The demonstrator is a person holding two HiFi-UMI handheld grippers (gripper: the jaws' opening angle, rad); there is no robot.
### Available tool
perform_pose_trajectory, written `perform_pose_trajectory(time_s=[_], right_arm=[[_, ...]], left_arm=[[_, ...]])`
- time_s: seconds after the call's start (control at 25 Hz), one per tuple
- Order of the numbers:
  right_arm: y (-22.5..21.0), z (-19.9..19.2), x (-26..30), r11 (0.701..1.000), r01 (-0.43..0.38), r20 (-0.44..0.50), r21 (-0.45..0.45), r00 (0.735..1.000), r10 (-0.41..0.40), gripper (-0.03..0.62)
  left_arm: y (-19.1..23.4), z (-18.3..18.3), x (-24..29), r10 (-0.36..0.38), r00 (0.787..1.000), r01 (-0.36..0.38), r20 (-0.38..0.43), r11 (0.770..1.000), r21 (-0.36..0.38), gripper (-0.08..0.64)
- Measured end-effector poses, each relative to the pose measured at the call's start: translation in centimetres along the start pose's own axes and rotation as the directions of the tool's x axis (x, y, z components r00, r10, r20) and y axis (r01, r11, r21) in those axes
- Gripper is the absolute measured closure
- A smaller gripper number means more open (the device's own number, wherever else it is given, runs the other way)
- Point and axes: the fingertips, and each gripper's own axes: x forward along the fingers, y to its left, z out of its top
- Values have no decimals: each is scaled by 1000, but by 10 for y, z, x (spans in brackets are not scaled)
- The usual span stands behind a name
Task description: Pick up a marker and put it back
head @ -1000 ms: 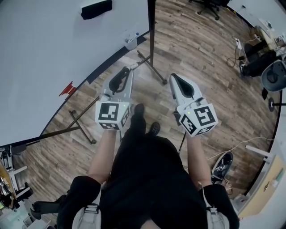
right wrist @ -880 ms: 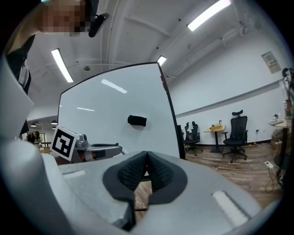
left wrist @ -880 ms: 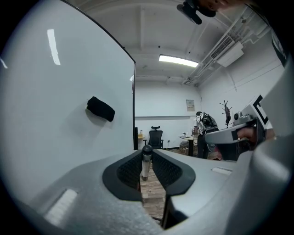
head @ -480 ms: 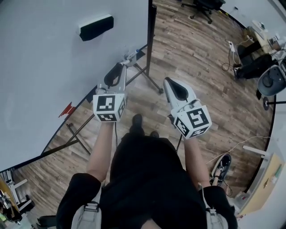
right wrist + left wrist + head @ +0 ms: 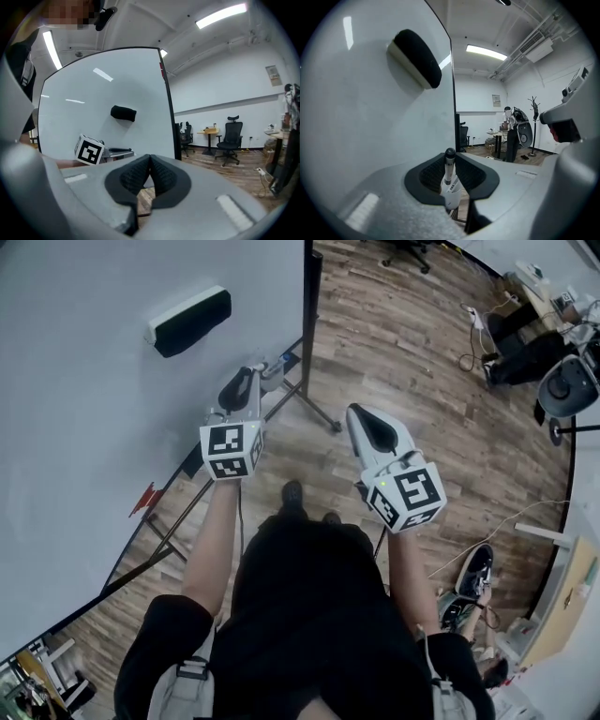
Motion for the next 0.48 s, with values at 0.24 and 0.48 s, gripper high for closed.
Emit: perform_pose_trajectory(time_s=[0.24, 0.48], right_arm=[[-1, -8, -4, 999, 40, -6, 26, 999, -40, 591], [-4, -5, -12, 998, 59, -14, 28, 998, -58, 591]], left_arm=[[2, -21, 9, -15, 999, 15, -38, 1000, 7, 483], [-10, -30, 16, -39, 997, 39, -64, 999, 2, 482]])
